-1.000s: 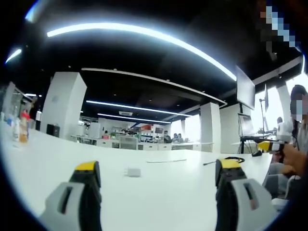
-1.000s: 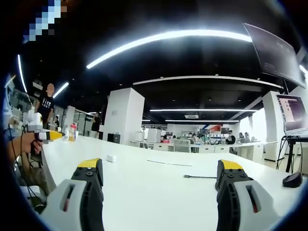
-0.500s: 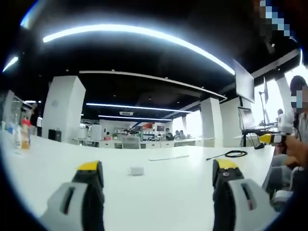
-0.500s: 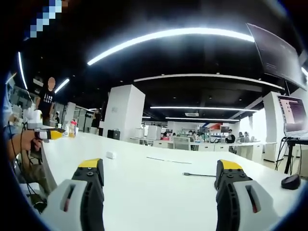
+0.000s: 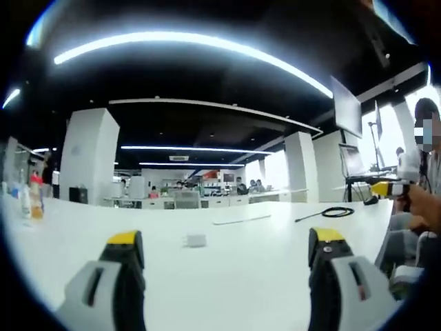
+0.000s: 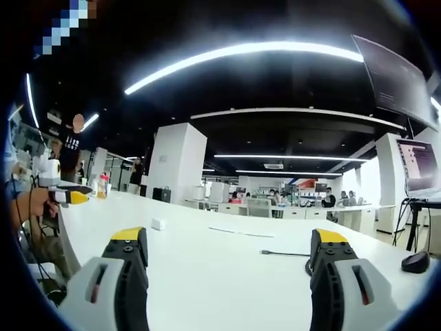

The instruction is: Plug the desk Type‑C cable into the charger adapter.

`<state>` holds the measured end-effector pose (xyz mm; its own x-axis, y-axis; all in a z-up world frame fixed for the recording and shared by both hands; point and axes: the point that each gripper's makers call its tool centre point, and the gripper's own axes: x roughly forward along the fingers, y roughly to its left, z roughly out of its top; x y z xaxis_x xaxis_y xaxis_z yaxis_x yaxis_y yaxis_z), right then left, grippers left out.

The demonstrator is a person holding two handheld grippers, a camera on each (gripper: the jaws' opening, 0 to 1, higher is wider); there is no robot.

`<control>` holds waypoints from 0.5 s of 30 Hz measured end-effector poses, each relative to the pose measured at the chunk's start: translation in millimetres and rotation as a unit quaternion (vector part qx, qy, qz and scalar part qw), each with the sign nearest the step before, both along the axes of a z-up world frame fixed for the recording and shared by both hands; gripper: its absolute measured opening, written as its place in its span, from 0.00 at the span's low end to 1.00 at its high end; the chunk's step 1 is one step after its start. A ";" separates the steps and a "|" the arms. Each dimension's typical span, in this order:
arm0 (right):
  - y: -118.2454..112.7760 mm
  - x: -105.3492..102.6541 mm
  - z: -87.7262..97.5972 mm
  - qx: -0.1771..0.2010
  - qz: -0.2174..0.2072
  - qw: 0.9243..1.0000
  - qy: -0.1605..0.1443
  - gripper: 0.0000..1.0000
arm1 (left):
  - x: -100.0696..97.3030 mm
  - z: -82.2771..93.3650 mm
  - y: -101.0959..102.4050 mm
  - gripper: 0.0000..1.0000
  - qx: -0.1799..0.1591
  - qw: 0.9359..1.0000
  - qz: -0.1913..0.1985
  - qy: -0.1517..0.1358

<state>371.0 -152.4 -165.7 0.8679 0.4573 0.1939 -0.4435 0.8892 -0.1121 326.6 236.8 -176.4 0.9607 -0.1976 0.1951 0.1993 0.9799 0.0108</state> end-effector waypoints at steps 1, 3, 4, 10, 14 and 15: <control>-0.1 0.0 0.1 0.000 0.000 1.000 0.000 1.00 | -0.3 0.7 -0.1 1.00 0.000 1.000 0.000 -0.001; -0.2 0.1 0.4 -0.001 0.000 1.000 -0.001 1.00 | -0.5 1.3 -0.7 1.00 0.003 1.000 -0.002 -0.003; -0.6 0.2 0.8 -0.001 0.000 1.000 -0.001 1.00 | -0.4 1.2 -1.1 1.00 0.004 1.000 -0.003 -0.002; -2.6 2.0 1.3 -0.004 0.000 1.000 0.000 1.00 | -0.6 3.0 -2.8 1.00 0.001 1.000 -0.009 -0.008; -2.9 3.6 2.3 -0.008 0.001 1.000 -0.002 1.00 | 0.2 4.0 -2.6 1.00 0.001 1.000 -0.011 -0.010; -2.7 4.7 2.5 -0.009 0.003 1.000 -0.002 1.00 | 1.6 4.1 -1.1 1.00 0.004 1.000 -0.013 -0.009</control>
<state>375.7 -155.1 -163.3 0.8645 0.4654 0.1897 -0.4475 0.8846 -0.1308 328.2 235.7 -172.3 0.9515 -0.2234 0.2115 0.2238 0.9744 0.0223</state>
